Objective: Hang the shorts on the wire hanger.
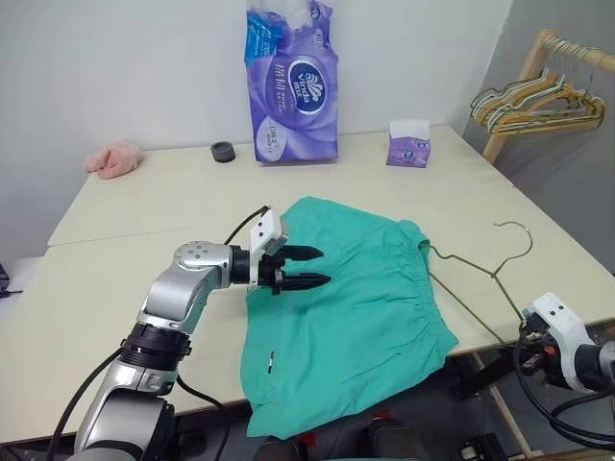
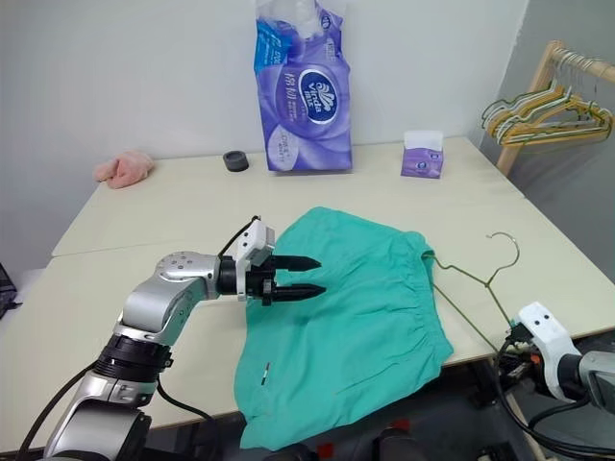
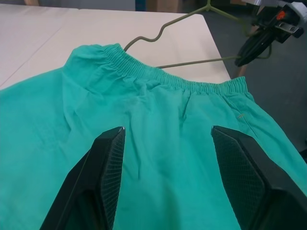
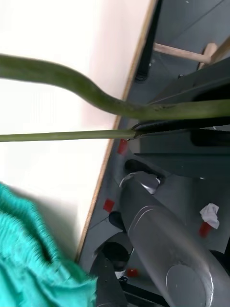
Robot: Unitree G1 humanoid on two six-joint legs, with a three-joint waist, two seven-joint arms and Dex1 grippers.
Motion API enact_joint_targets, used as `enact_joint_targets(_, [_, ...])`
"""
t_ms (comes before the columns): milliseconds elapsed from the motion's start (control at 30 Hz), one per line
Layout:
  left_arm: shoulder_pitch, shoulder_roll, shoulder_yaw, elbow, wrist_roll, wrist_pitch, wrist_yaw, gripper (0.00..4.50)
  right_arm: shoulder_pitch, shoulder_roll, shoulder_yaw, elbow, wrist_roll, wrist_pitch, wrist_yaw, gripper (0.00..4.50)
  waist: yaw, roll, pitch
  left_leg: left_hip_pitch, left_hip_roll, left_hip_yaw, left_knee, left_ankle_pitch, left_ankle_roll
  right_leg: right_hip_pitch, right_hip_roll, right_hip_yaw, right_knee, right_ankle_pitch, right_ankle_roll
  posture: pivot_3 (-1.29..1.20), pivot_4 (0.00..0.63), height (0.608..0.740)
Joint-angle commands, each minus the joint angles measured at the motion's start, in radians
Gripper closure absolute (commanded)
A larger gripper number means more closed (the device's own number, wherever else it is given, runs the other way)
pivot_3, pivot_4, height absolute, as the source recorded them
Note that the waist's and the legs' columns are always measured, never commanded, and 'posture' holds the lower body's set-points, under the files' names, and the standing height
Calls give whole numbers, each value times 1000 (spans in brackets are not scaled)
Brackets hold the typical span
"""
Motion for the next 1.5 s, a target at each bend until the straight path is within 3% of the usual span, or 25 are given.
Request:
enact_joint_targets(33, [-18,16,31,-4,-1,-26,12,1484,-33,-51,-3,-93,27,-17,25,4500,-1,0,0,0,0,0,0,0,0,0,0,0,0,0,0,-151,31,740])
enact_joint_targets(300, [-53,17,35,54,10,-66,28,1484,-140,-58,141,50,-41,-67,-25,4500,1,-1,-1,0,0,0,0,0,0,0,0,0,0,1,-1,-151,17,740])
enact_joint_targets(600, [-72,8,26,81,26,-97,24,1484,-312,-62,261,263,-45,-101,38,4500,0,-1,-2,0,0,0,0,0,0,-1,0,0,0,2,-1,-143,6,740])
enact_joint_targets(967, [-76,-10,46,68,9,-81,60,1484,-553,65,394,469,-58,-92,50,4500,1,0,-3,-1,0,0,0,0,0,-1,-1,0,0,2,-1,-117,1,740])
enact_joint_targets(1267, [-108,-36,115,109,-12,-61,156,1484,-618,70,380,287,-66,-136,30,4500,4,1,-4,-1,0,-1,0,0,0,-2,-1,0,1,2,-2,-112,1,740])
enact_joint_targets(1367, [-146,-36,129,145,-14,-76,156,945,-635,78,389,206,-73,-151,14,4500,5,1,-4,-2,-1,-1,0,0,0,-3,-1,0,1,3,-1,-119,2,740])
enact_joint_targets(1467, [-196,-39,145,197,-6,-111,165,32,-640,76,422,150,-100,-180,12,4500,5,0,-4,-2,-1,-1,0,0,0,-3,-1,0,1,3,-1,-122,2,740])
enact_joint_targets(1500, [-229,-36,153,223,-5,-131,159,32,-645,77,443,127,-110,-195,15,4500,5,0,-4,-2,-1,-1,0,0,-1,-3,-1,0,0,3,-1,-122,2,740])
